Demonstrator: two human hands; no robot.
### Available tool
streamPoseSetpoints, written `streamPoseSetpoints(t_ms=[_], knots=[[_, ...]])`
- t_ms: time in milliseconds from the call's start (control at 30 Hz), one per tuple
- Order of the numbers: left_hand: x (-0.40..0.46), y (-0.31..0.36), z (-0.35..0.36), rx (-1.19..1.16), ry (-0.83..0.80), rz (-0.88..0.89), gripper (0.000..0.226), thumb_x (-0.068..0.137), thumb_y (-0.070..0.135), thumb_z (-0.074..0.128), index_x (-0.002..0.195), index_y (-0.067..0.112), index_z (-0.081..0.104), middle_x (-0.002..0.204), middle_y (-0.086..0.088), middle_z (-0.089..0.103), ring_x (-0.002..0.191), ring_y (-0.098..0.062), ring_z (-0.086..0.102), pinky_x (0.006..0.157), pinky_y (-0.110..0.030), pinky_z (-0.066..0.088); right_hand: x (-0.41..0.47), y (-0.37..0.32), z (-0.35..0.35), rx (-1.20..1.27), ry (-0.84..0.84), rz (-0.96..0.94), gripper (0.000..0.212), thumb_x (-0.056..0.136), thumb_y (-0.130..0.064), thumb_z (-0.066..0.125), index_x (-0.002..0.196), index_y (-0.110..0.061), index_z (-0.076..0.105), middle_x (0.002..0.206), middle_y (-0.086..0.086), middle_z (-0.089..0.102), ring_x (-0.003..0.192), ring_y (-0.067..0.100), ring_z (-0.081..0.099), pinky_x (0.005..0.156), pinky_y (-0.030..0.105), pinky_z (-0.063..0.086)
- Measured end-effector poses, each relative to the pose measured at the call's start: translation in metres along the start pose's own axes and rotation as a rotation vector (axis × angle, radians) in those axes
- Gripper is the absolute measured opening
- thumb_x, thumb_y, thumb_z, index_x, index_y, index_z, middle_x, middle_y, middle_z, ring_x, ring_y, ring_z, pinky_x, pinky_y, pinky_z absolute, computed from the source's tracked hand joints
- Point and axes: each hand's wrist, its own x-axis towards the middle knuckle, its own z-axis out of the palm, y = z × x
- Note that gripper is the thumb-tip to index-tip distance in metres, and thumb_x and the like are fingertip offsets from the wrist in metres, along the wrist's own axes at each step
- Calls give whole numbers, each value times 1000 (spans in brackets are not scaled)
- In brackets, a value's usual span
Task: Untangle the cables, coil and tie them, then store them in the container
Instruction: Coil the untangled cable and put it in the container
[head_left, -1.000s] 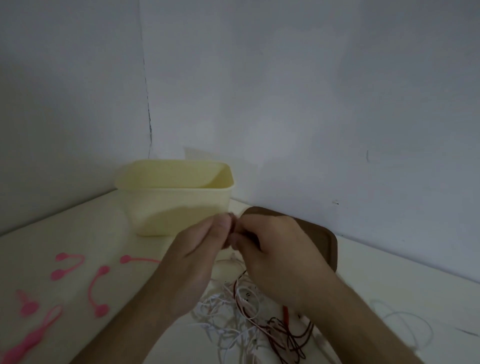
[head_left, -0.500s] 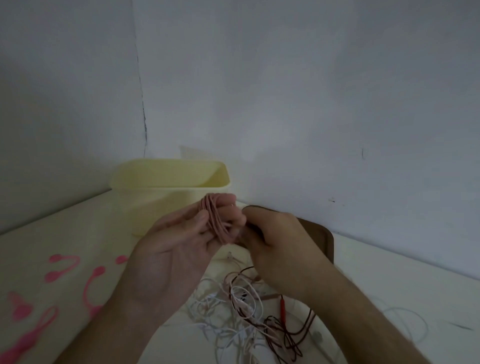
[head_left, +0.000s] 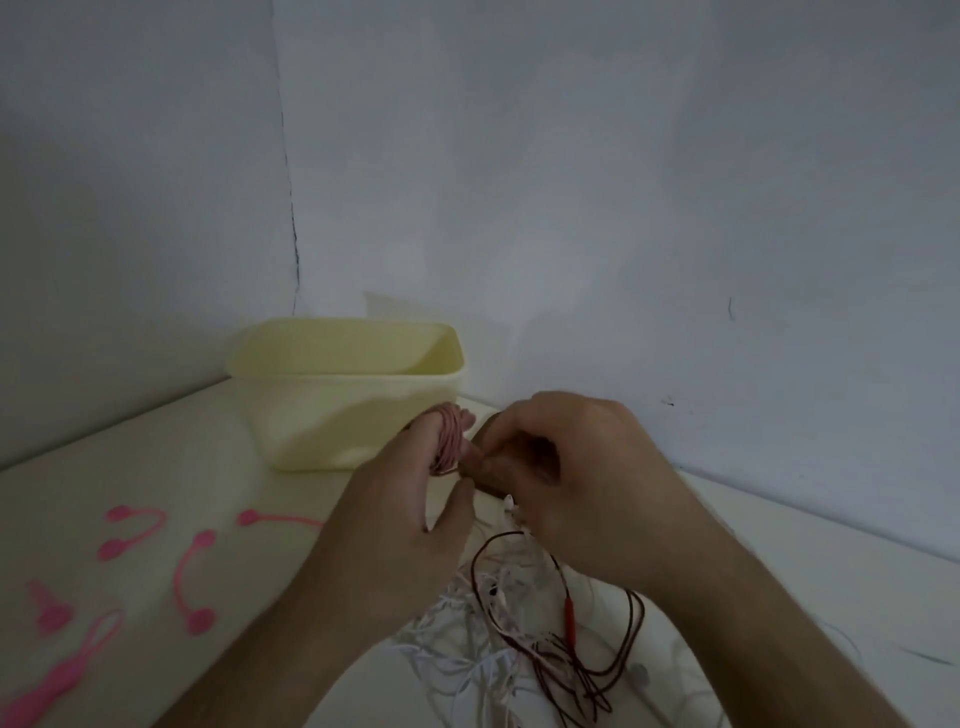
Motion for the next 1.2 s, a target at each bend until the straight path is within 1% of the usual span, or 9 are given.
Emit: streamPoseSetpoints(t_ms=[200, 333, 433, 567, 733, 900, 967, 1100, 1200], knots=[[3, 2, -6, 33, 164, 5, 11, 96, 20, 66, 91, 28, 63, 82, 17, 67, 87, -2, 64, 74, -4, 42, 2, 19, -18, -181, 154, 18, 22, 94, -11, 69, 91, -31, 77, 90, -17, 60, 81, 5, 58, 68, 36, 55], [6, 3, -10, -21, 228, -17, 21, 95, 19, 69, 77, 13, 61, 70, 0, 57, 72, -18, 54, 65, -22, 46, 1, 35, -35, -212, 195, 107, 24, 99, -13, 68, 95, -33, 79, 94, -16, 63, 83, 4, 61, 74, 33, 58], [7, 4, -11, -189, 199, -90, 26, 95, 19, 70, 75, 6, 59, 69, -9, 55, 70, -28, 53, 68, -33, 47, -3, 40, -49, -50, 143, 276, 17, 102, -21, 69, 101, -36, 77, 92, -18, 68, 79, 0, 67, 67, 14, 53], [10, 5, -15, -369, 262, -230, 27, 95, 13, 71, 74, 0, 60, 68, -17, 59, 62, -12, 53, 62, -17, 46, -6, 47, -59, 145, 90, 415, 14, 93, -38, 79, 105, -40, 73, 92, -14, 77, 62, 6, 72, 60, 19, 52], [13, 5, -17, -422, 360, -389, 29, 95, 20, 71, 70, 9, 62, 65, 0, 63, 60, -3, 51, 59, -31, 40, -11, 59, -72, 301, 232, 464, 21, 99, -13, 71, 81, -16, 81, 64, 2, 70, 52, 13, 53, 56, 27, 39], [17, 2, -20, -469, 434, -474, 35, 96, 18, 68, 64, 11, 56, 62, 2, 60, 65, -8, 54, 67, -35, 40, -10, 74, -82, 780, 491, 715, 26, 89, 2, 66, 65, -6, 62, 54, 1, 36, 49, 17, 26, 39, 22, 21], [16, 1, -19, -478, 434, -489, 35, 96, 19, 68, 64, 12, 56, 63, 2, 60, 64, -7, 53, 65, -35, 39, -12, 80, -82, 905, 587, 739, 17, 88, 1, 65, 73, -6, 70, 57, 0, 43, 50, 14, 33, 42, 20, 30], [14, 4, -16, -467, 423, -475, 33, 95, 21, 68, 66, 12, 57, 64, 2, 60, 64, -7, 52, 63, -34, 38, -15, 82, -79, 856, 709, 658, 10, 96, -11, 73, 93, -12, 82, 90, 2, 78, 84, 15, 72, 81, 30, 60], [15, 4, -17, -469, 435, -468, 32, 96, 21, 68, 67, 11, 57, 65, 2, 61, 65, -6, 52, 64, -34, 39, -14, 76, -81, 1032, 688, 588, 17, 104, -11, 66, 91, -9, 77, 96, 6, 76, 87, 22, 78, 74, 33, 64]])
